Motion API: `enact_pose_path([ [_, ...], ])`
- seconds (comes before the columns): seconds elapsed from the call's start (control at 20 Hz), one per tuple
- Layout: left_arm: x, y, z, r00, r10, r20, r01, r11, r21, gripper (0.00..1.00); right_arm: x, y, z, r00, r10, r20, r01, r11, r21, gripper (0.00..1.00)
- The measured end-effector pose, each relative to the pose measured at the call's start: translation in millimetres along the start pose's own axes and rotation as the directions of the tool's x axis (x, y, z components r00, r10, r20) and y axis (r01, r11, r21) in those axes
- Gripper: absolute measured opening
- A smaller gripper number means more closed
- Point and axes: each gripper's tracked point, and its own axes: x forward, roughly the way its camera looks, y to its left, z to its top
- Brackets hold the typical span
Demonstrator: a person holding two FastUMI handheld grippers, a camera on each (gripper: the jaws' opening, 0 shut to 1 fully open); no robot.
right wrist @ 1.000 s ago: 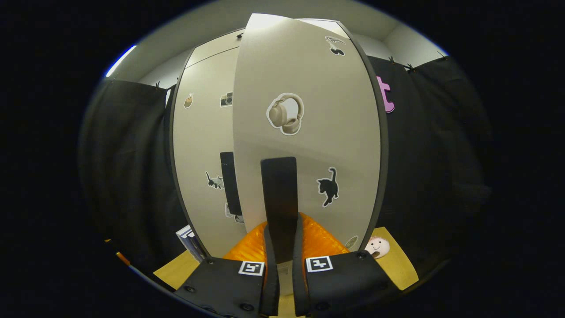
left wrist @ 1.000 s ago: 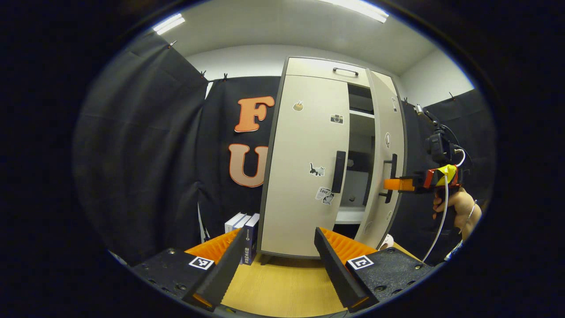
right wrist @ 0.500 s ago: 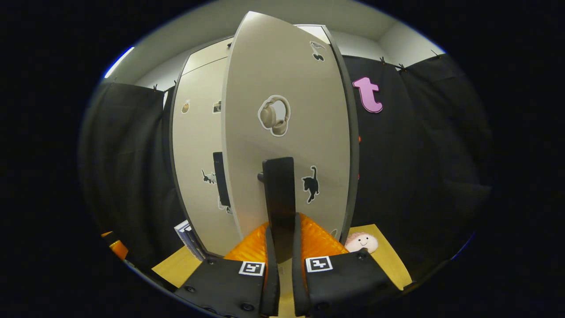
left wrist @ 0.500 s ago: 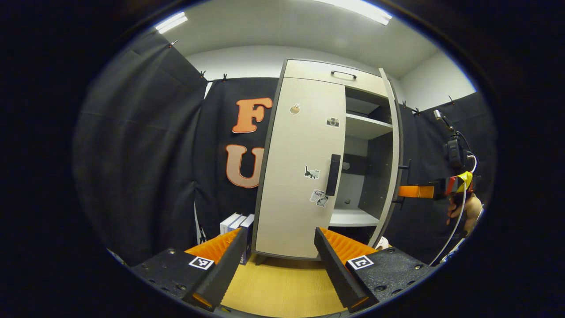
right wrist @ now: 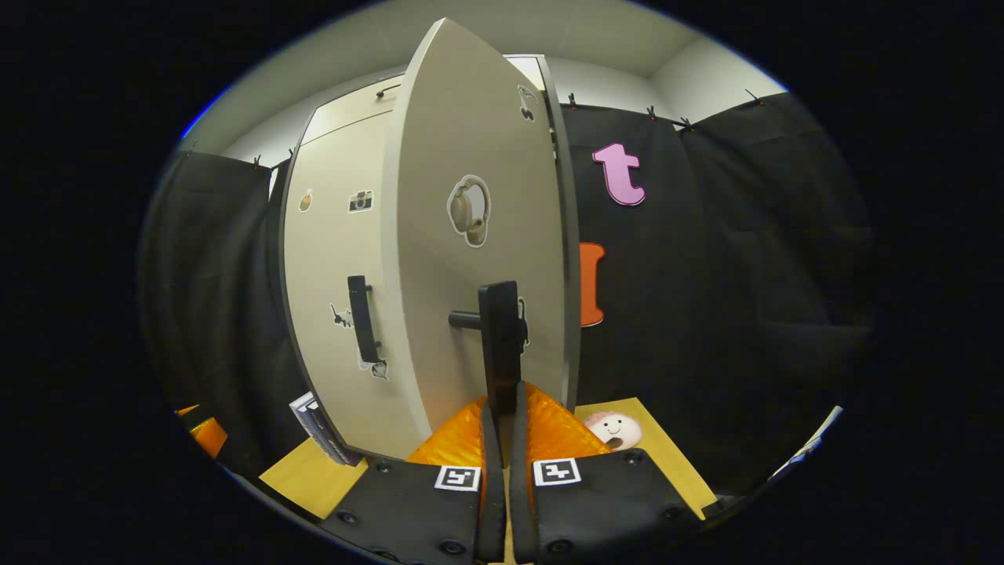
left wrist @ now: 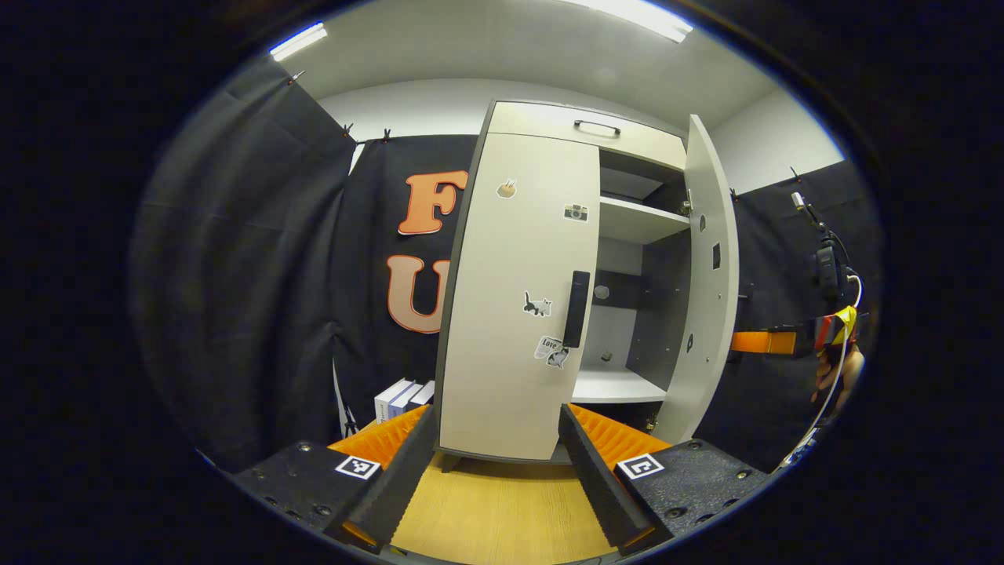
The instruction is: Open the right door of the double-door shoe cabinet with the right hand, and open the left door with the left hand.
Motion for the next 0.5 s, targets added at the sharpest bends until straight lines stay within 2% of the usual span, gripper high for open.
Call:
enact_pose_path([
  [0.25,15.5,-20.9,-2.1,0.999,-0.033,-0.011,0.033,0.999,0.001,0.94,-5.0,-34.7,1.3,0.994,-0.111,0.012,0.111,0.994,-0.014,0.09],
  [0.5,33.2,-44.1,5.4,0.998,-0.066,-0.003,0.066,0.998,0.018,0.94,-9.8,-59.6,0.9,0.988,-0.155,0.010,0.155,0.988,0.013,0.09],
])
